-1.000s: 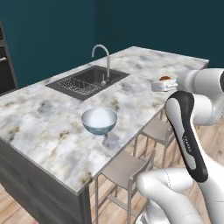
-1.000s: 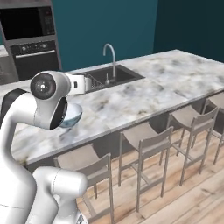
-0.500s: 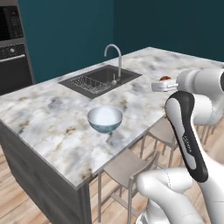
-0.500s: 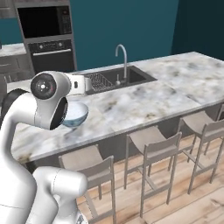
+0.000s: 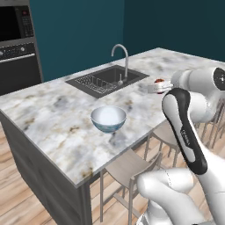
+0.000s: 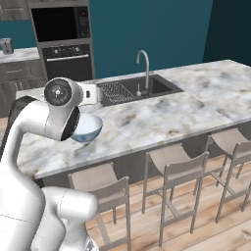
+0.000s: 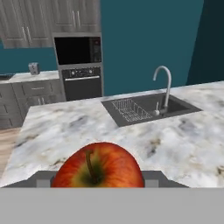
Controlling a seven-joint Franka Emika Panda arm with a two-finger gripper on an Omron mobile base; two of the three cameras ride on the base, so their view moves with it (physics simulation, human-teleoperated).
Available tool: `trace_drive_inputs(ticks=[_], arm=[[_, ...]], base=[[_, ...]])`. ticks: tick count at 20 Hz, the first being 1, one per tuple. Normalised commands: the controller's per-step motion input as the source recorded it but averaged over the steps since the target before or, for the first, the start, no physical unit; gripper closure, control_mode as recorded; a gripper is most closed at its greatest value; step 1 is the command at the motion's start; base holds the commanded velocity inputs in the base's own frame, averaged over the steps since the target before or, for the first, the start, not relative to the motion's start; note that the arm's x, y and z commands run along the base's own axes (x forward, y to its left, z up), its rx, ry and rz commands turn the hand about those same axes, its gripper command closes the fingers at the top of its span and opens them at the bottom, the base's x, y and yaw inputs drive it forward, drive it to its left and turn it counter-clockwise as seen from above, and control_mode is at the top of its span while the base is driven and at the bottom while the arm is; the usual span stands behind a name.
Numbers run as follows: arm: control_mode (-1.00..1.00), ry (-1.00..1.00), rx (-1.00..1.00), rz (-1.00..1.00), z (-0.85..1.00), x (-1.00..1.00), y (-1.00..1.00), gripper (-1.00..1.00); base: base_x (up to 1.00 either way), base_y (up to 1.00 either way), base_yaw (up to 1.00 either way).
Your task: Retrieve the apple and peach from the fridge and place them into the bowl on the dining table.
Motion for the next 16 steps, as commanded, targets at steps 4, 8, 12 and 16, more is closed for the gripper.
trace_drive_inputs(ticks=[4, 8, 12, 16], arm=[[-1.0, 0.26, 0.0, 0.23, -0.46, 0.85, 0.26, 1.0], [-1.0, 0.32, 0.0, 0.2, -0.46, 0.93, 0.15, 1.0], [-1.0, 0.33, 0.0, 0.18, -0.46, 0.9, 0.21, 1.0], [-1.0, 0.29, 0.0, 0.13, -0.41, 0.67, 0.32, 1.0]], base=[[0.0, 0.0, 0.0], [0.0, 0.0, 0.0], [0.0, 0.0, 0.0], [0.0, 0.0, 0.0]])
